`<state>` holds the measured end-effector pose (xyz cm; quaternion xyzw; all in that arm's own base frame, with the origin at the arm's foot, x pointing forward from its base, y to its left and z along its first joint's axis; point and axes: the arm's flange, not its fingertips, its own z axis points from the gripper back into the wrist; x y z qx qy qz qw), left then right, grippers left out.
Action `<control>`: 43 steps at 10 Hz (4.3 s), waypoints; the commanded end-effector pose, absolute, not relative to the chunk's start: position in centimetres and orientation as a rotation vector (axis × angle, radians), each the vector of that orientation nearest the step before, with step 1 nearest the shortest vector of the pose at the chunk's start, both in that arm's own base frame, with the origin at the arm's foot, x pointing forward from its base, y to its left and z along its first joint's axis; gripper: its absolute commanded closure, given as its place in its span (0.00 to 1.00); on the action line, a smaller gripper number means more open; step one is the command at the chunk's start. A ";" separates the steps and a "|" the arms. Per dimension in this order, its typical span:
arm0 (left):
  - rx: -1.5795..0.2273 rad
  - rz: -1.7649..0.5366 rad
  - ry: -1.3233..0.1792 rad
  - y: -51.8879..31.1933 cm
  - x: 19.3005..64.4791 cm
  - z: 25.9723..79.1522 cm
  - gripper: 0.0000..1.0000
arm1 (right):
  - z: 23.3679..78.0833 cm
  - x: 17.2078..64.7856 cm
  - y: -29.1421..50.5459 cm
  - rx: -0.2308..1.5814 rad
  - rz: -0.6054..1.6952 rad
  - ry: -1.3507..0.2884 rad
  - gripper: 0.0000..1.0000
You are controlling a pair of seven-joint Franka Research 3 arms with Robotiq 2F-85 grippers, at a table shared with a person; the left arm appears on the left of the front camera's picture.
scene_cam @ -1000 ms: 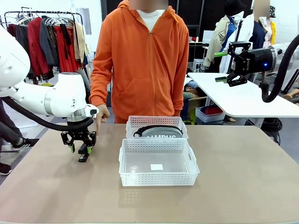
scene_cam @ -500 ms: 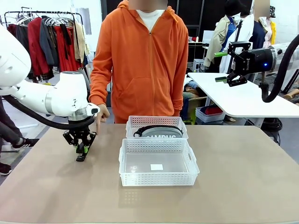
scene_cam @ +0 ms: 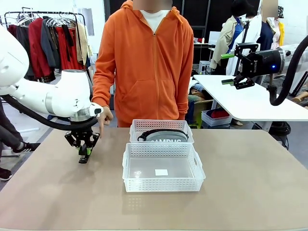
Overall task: Distribute items into two baskets.
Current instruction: Pick up the Stapler that the person points to, then place the picked Stapler into the Organizing basket as instructed by the person.
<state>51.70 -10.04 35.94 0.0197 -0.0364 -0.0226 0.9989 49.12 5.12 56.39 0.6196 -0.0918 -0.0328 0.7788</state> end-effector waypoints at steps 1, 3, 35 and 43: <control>0.072 -0.023 -0.065 -10.4 49.2 39.9 1.00 | 56.8 49.2 5.1 1.337 -0.078 -0.201 0.00; 0.093 -0.043 -0.060 -9.9 47.5 44.6 1.00 | 56.8 49.2 5.1 1.337 -0.078 -0.201 0.00; 0.066 -0.022 -0.198 -8.2 45.9 63.5 1.00 | 56.8 49.2 5.1 1.337 -0.078 -0.201 0.00; 0.066 -0.022 -0.198 -8.2 45.9 63.5 1.00 | 56.8 49.2 5.1 1.337 -0.078 -0.201 0.00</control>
